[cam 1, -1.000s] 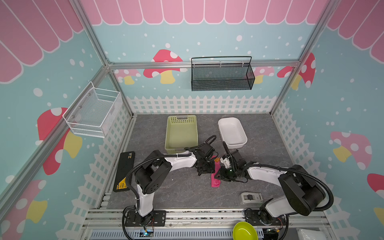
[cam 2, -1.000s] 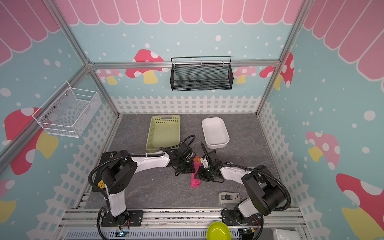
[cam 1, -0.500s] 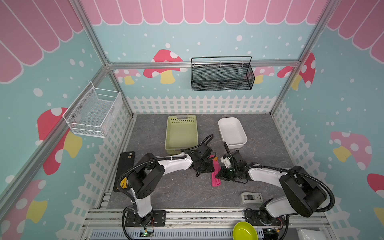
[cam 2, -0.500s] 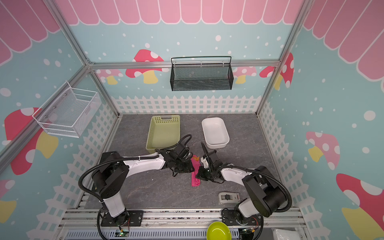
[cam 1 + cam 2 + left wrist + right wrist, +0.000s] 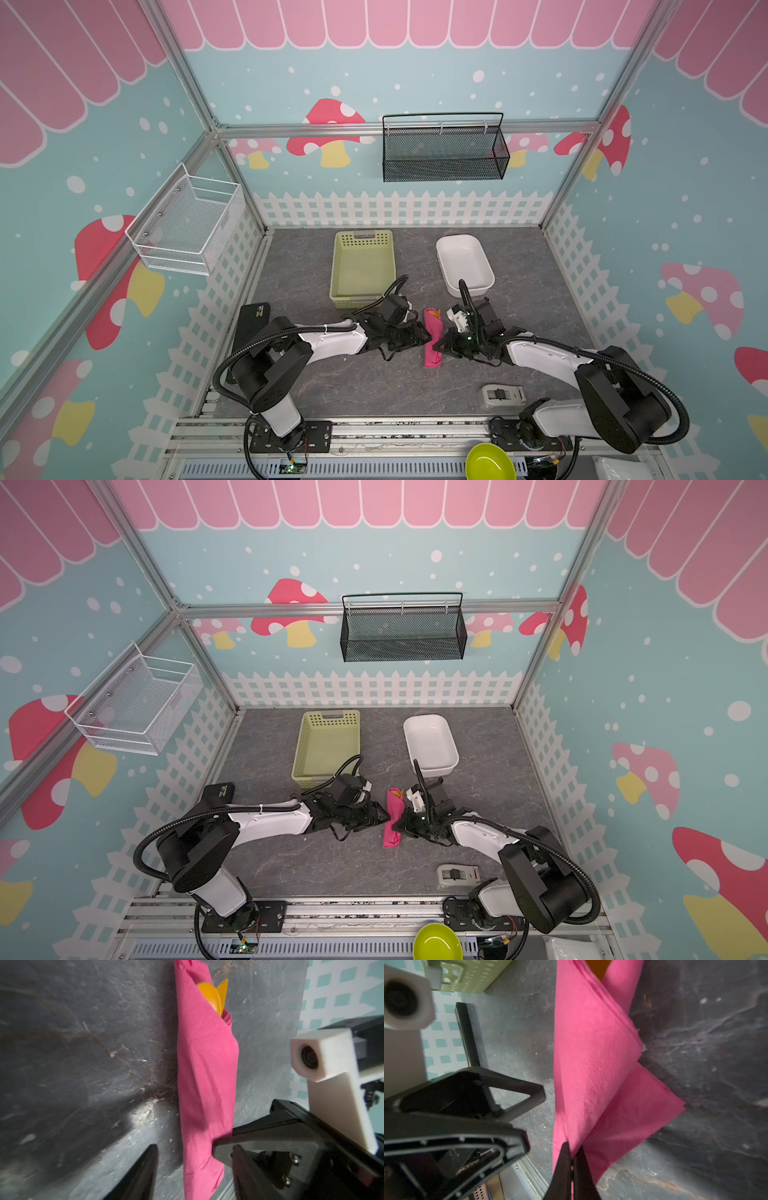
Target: Place the utensils on the paper napkin and roll it up
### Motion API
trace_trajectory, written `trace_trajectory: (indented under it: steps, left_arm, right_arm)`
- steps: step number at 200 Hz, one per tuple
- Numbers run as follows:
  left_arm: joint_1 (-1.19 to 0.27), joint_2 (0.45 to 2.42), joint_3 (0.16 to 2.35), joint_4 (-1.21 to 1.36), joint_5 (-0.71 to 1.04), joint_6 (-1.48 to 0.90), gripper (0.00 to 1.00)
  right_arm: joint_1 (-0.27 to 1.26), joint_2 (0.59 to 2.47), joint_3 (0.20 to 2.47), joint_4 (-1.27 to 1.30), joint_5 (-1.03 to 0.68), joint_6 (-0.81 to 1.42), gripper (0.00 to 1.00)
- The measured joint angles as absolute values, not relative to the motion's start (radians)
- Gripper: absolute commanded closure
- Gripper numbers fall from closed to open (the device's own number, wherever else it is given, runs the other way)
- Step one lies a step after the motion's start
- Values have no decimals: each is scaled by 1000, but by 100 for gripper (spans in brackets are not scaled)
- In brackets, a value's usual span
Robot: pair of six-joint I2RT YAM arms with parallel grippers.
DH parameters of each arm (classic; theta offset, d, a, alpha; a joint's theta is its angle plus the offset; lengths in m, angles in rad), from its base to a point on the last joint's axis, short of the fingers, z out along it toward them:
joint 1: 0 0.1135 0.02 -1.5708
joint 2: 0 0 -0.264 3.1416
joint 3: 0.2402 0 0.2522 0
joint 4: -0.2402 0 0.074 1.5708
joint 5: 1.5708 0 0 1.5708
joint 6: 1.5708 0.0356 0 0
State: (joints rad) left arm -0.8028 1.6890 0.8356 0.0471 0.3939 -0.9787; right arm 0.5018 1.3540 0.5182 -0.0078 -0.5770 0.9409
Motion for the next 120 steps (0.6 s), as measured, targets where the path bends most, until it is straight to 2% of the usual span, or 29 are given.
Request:
trace_trajectory:
  steps: [43, 120]
  left_arm:
    - [-801, 1784, 803, 280, 463, -1095, 34]
    - [-759, 1850, 780, 484, 513, -1158, 41]
  right_arm:
    - [496, 1352, 516, 14, -620, 959, 99]
    - [496, 1341, 493, 51, -675, 963, 99]
